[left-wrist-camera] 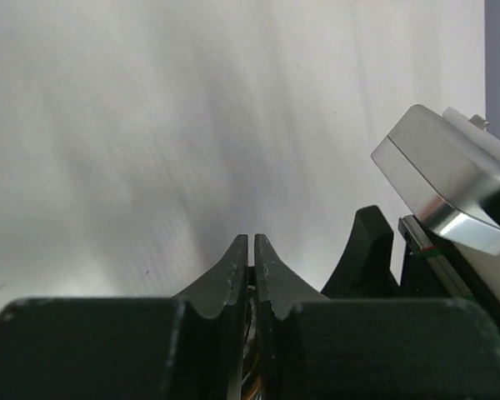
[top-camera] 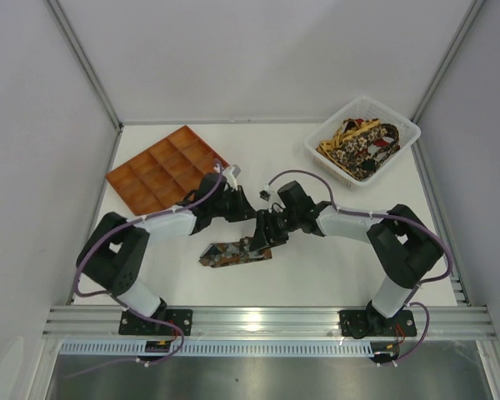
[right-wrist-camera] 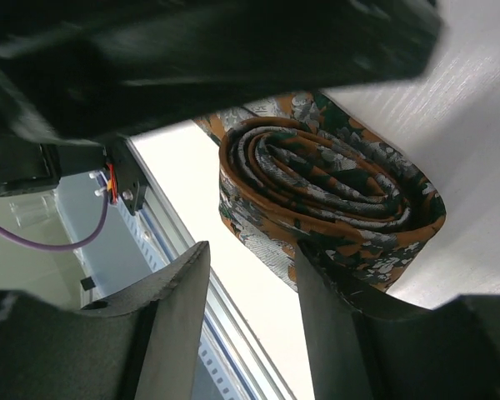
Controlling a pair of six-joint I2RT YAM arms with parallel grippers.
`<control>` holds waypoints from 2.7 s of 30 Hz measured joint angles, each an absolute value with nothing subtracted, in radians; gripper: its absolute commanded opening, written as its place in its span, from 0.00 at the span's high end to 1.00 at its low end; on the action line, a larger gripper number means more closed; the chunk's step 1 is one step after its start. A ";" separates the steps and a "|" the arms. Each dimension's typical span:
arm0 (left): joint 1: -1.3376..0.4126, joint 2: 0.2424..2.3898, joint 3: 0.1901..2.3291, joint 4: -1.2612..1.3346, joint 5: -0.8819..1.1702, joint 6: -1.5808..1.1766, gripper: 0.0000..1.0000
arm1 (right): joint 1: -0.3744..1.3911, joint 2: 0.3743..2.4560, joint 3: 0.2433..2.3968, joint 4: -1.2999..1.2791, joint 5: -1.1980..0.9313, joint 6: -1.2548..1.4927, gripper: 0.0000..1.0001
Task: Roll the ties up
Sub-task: Roll the tie
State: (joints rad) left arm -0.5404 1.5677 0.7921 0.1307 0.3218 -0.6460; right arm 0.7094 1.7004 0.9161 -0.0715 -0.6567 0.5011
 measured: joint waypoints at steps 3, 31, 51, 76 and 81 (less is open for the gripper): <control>-0.540 1.651 0.817 0.165 0.399 -0.648 0.92 | 0.709 1.708 0.916 -0.061 -0.661 0.517 0.50; -0.541 1.737 0.662 0.305 0.582 -0.684 1.00 | 0.703 1.560 0.899 -0.166 -0.492 0.657 0.47; -0.548 1.737 0.662 0.303 0.582 -0.683 1.00 | 1.166 1.419 0.731 -0.353 0.226 0.839 1.00; -0.570 1.737 0.662 0.307 0.580 -0.682 0.99 | 1.263 1.628 0.722 0.027 0.534 0.942 1.00; -0.570 1.737 0.657 0.325 0.573 -0.682 1.00 | 1.233 1.644 0.740 0.030 0.529 0.933 1.00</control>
State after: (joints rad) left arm -0.5701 1.7367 0.6567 0.3248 0.5728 -0.6815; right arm 1.2331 1.6444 0.7399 0.0303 0.5285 0.9329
